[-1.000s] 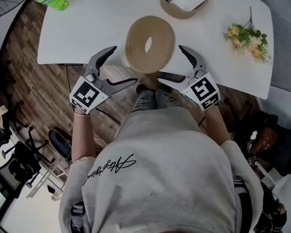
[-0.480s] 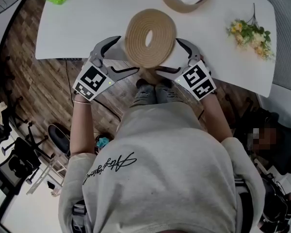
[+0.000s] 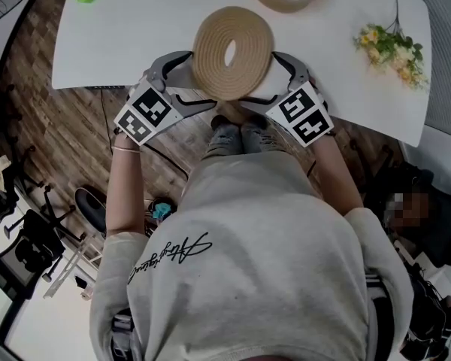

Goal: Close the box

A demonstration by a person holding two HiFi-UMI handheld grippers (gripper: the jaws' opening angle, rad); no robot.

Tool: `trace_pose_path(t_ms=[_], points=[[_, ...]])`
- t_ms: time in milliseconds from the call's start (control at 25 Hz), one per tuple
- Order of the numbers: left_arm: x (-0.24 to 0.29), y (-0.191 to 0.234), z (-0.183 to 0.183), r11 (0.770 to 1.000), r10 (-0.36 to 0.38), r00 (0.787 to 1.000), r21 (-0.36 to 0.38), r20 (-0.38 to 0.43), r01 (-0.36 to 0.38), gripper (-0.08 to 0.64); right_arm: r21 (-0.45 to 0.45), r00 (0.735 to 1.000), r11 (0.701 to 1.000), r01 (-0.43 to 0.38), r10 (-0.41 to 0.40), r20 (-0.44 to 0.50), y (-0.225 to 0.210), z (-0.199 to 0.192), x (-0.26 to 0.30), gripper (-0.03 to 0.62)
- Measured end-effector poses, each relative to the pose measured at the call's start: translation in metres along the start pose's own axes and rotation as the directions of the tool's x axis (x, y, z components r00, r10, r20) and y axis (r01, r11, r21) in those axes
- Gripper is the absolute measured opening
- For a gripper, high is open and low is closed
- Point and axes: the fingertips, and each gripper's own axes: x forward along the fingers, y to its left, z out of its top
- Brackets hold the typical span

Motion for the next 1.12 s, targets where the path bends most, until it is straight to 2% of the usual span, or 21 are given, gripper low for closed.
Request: trace_pose_path(t_ms=[200,480,760,1120], points=[[0.0036,0.0065,-0.0027,0.999,0.040,0.999,0.008,-0.021,-0.040,0.485,-0.011,0.999,0.999,0.032,-0.032,-0.007,0.0000,0.0004,0.0032,0.548],[0.0061,0.0100,0.0009,0.997,0.052,0.998,-0.061,0.040,-0.049,0.485,0.035,0.999,0.999,0.042,-0.042,0.013,-0.0006,0.0056,0.0046,0.572],[0.0085,0.0088,0.0012,0.996,0.087,0.995,-0.041,0.041,-0.085,0.485,0.034,0.996,0.996,0.081,-0.082,0.025,-0.0007,0.0076,0.0065,0.586],[0.0089,0.0051,0.0025,0.993,0.109,0.993,-0.040,0.047,-0.107,0.483,0.033,0.997,0.997,0.077,-0.078,0.029,0.0000,0.0079,0.0044,0.586]])
